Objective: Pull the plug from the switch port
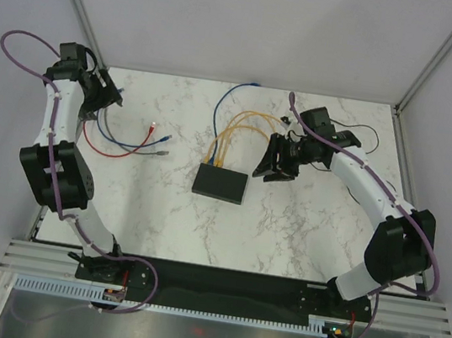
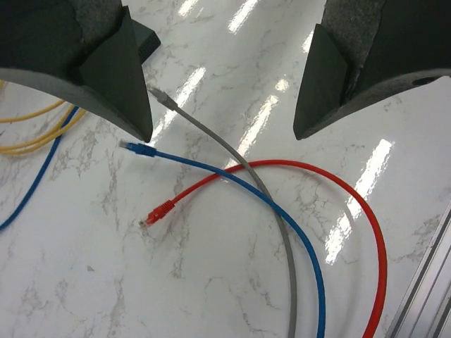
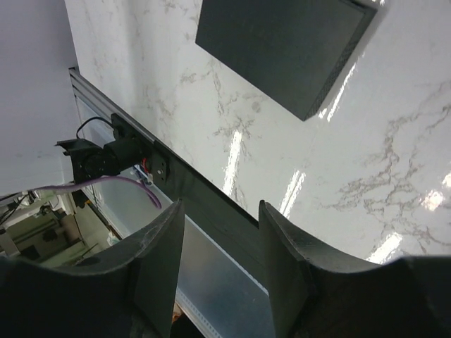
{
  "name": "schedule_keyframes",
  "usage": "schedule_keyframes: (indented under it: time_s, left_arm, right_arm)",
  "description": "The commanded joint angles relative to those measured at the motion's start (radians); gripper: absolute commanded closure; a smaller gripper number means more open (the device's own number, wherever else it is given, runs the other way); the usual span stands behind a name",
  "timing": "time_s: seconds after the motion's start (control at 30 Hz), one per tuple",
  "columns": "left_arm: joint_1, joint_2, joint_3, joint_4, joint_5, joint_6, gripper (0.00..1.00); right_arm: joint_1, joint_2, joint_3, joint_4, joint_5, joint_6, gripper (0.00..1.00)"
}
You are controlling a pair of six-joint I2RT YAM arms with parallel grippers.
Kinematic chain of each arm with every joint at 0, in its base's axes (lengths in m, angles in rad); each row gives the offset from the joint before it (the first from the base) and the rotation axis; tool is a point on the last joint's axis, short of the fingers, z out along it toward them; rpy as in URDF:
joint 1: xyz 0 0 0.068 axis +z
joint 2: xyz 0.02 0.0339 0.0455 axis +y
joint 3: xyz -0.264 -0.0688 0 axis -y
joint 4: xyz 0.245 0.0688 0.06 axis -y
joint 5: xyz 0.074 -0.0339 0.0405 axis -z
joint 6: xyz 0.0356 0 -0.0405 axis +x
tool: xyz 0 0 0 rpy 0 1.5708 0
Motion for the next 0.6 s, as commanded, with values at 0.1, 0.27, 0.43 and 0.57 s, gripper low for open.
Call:
schedule_keyframes:
  time_s: [0.1,0.27,0.43,0.57]
  left_arm:
    - [-0.175,-0.197,-0.116,-0.007,0.005,-0.064,0.18]
    - [-0.418,-0.313,-0.339,0.127,0.226,-0.131,0.39]
    - [-0.630,-0.357,-0.522,0.303,0.325,-0.232,0.57]
    - [-0.684,-0.292,-0.579,0.332,0.364,-0.271,0.62]
  right_arm:
    - [0.030,0.163,0.198,0.018,-0.020,-0.015,0.46]
    - [0.053,0.327,0.328,0.037,-0.014,-0.013,0.53]
    - [0.056,0.486,0.457,0.084,-0.017,0.002,0.60]
    - [0.066,0.589,0.505,0.124,-0.055,0.030,0.61]
